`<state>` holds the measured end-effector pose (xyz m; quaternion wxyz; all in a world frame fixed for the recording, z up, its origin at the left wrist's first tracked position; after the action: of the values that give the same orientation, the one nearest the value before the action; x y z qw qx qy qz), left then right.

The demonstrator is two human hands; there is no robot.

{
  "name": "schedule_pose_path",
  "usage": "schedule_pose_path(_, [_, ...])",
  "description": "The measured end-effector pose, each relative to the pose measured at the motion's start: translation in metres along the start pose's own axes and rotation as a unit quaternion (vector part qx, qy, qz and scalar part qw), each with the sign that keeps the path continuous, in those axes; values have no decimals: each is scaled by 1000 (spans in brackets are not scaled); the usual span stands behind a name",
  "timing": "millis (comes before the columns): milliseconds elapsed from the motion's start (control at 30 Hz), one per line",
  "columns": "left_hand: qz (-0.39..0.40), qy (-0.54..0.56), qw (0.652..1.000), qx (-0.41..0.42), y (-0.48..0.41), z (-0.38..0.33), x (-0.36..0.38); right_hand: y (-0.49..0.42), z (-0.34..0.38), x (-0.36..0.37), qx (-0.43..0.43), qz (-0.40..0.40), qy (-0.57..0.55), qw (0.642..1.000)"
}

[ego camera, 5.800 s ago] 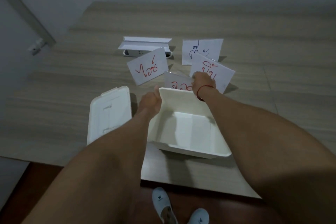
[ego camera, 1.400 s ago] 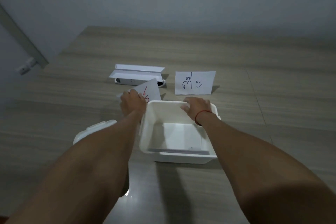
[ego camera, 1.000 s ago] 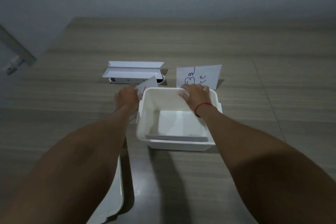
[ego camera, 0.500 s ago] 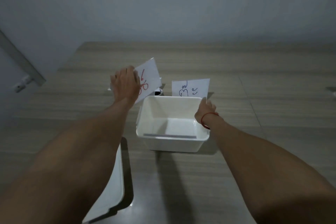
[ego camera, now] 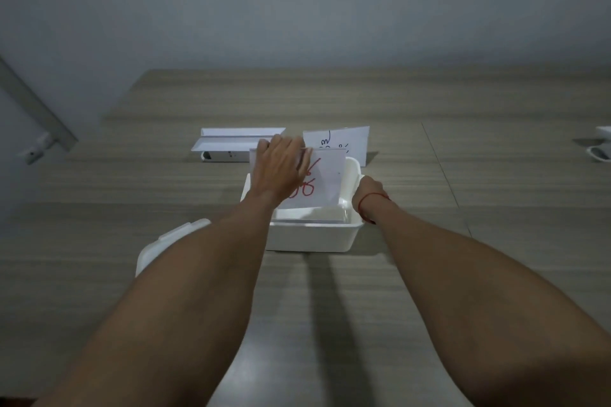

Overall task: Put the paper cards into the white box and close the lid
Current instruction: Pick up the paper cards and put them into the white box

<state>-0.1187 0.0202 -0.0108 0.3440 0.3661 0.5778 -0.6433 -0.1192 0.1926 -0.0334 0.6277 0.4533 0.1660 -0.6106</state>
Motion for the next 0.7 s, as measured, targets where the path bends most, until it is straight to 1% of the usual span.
schedule_pose_path(67, [9,23,1000,-2,3,-3,1,0,1,0,1,-14,-1,1000])
schedule_pose_path(233, [57,21,998,-18,33,-2,20,1,2,-1,6,-19,-19,1000])
schedule_pose_path(267, [83,21,996,-19,41,-2,25,1,1,-1,8,-19,-21,1000])
schedule_pose_path(333, [167,34,985,-25,57,-2,35,2,1,-2,9,-19,-17,1000])
schedule_pose_path(433, [297,50,953,-40,69,-1,39,2,2,-1,7,-23,-16,1000])
schedule_pose_path(533, [383,104,914,-87,62,4,35,1,1,-1,7,-26,-16,1000])
schedule_pose_path(567, [393,119,906,-103,57,7,33,1,1,0,5,-27,-18,999])
schedule_pose_path(600, [383,120,909,-114,53,10,33,1,1,0,5,-26,-21,999])
schedule_pose_path(633, [352,107,922,-120,48,14,33,0,1,-1,6,-26,-23,999])
schedule_pose_path(700, [253,44,957,-135,41,25,32,-5,1,-2,16,-28,-30,999])
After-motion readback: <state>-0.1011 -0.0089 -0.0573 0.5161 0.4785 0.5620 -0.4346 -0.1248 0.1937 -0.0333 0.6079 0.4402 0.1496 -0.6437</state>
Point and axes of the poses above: each hand's wrist, its own y-axis away from the middle knuckle, its own x-axis out of the palm, z = x × y, the point moved 1 cm from there along -y, towards the middle knuckle, and after that the axes turned 9 degrees about -y, right-handed, at the moved point
